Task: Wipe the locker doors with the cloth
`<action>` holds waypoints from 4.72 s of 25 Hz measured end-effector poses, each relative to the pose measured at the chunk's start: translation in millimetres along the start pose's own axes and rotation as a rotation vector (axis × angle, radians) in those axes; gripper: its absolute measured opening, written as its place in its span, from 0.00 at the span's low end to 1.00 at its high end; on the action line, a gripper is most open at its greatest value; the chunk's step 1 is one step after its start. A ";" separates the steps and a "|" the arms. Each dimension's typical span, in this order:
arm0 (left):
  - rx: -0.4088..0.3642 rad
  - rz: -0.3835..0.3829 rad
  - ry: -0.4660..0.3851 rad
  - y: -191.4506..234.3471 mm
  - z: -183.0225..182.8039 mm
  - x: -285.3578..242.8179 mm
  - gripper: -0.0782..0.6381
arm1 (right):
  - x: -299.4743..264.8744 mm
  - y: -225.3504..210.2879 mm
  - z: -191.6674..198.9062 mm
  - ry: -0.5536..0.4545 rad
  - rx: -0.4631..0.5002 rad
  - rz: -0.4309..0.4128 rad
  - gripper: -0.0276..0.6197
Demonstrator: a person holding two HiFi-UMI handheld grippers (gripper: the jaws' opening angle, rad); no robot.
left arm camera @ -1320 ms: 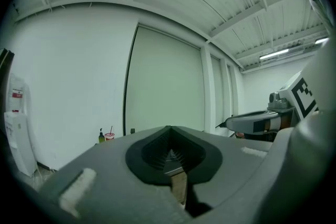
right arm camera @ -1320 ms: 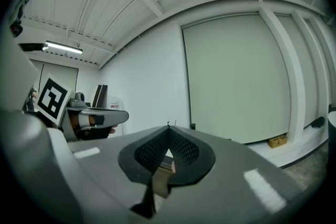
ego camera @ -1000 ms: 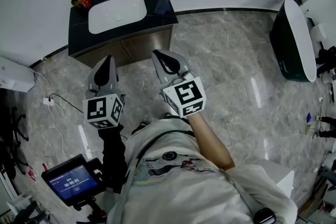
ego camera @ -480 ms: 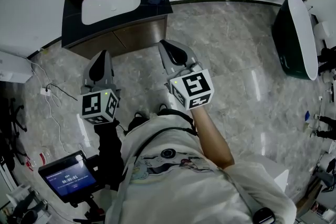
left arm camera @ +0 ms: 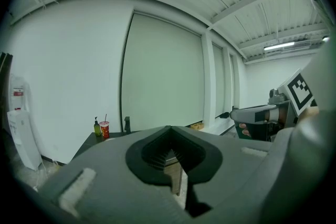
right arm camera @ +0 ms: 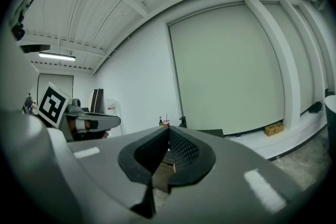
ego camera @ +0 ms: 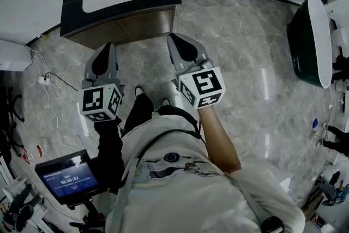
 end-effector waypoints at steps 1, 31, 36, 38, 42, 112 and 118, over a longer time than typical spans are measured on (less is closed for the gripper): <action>0.000 -0.001 -0.002 -0.3 -1.6 -0.5 0.11 | -0.1 -0.8 -0.8 -0.002 -0.002 0.000 0.05; 0.063 0.135 0.091 105.5 -4.6 -234.4 0.11 | -212.7 -120.2 20.7 0.215 -0.069 0.057 0.14; 0.047 0.060 0.102 105.6 -4.1 -263.0 0.11 | -230.0 -168.9 43.3 0.282 -0.077 0.024 0.18; 0.035 0.035 0.126 93.8 1.2 -285.1 0.11 | -235.7 -206.8 60.9 0.337 -0.082 0.017 0.20; 0.031 0.001 0.196 68.7 24.2 -335.6 0.11 | -251.6 -294.6 101.9 0.441 -0.083 0.043 0.21; -0.056 -0.016 0.345 50.5 85.6 -259.3 0.11 | -235.7 -265.5 114.4 0.441 -0.024 -0.015 0.20; -0.040 -0.038 0.289 83.8 82.2 -201.6 0.11 | -221.7 -209.7 91.1 0.388 0.031 -0.024 0.20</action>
Point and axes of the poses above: the fingertips, and each gripper's own axes: x backward along the fingers, y to its left, z out of its underside, the point moved 5 cm from there along x, backward along the fingers, and after that the axes turned 15 degrees about -z, right-handed, at the moved point
